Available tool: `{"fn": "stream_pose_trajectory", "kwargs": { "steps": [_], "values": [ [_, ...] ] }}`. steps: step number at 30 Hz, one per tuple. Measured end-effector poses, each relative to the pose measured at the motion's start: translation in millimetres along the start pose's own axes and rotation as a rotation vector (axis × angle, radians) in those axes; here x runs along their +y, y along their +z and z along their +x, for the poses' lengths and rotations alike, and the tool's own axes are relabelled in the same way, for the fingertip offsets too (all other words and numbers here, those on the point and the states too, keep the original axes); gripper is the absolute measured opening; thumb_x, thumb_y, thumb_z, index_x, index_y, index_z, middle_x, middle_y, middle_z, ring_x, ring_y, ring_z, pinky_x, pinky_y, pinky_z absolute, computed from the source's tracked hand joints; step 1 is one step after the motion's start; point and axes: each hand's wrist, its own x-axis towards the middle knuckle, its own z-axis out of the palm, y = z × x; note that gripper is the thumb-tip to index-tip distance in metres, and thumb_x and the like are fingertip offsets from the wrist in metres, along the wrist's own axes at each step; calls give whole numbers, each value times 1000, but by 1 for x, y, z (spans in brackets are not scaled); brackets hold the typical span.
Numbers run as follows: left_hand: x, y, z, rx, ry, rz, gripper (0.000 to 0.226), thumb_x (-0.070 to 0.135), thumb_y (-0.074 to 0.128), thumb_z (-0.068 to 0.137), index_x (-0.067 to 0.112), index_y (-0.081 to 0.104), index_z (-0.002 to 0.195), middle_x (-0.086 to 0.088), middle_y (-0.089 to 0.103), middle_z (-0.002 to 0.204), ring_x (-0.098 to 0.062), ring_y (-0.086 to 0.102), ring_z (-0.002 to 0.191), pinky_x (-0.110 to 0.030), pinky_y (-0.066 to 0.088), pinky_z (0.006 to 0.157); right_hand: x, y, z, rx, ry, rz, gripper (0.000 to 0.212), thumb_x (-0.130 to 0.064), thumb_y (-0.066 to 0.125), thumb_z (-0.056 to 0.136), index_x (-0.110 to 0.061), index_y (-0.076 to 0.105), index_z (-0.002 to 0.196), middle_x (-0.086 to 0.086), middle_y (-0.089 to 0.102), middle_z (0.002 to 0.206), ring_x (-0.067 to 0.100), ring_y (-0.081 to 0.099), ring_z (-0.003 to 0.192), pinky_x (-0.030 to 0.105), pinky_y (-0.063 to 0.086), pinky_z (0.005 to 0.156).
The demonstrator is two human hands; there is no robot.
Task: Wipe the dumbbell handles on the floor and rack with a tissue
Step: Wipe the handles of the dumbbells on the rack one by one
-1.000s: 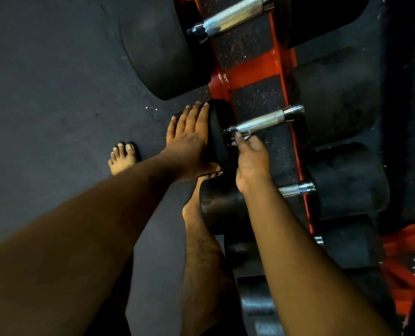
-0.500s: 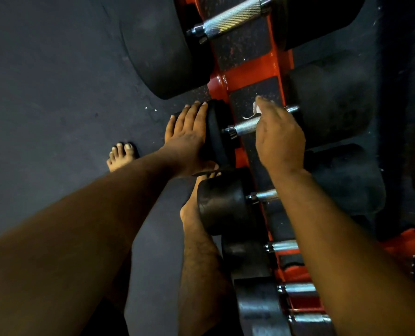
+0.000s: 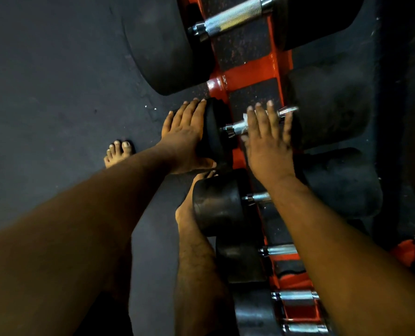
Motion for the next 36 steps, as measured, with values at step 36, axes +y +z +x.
{"fn": "stream_pose_trajectory", "kwargs": {
  "steps": [36],
  "values": [
    [-1, 2, 3, 46, 11, 30, 142, 52, 89, 65, 17, -10, 160, -4, -6, 169, -22, -9, 156, -45, -7, 125, -52, -28, 40, 449, 1315, 2338, 22, -16, 43, 98, -14, 65, 99, 6, 68, 96, 22, 63, 98, 36, 45, 95]
  ]
}}
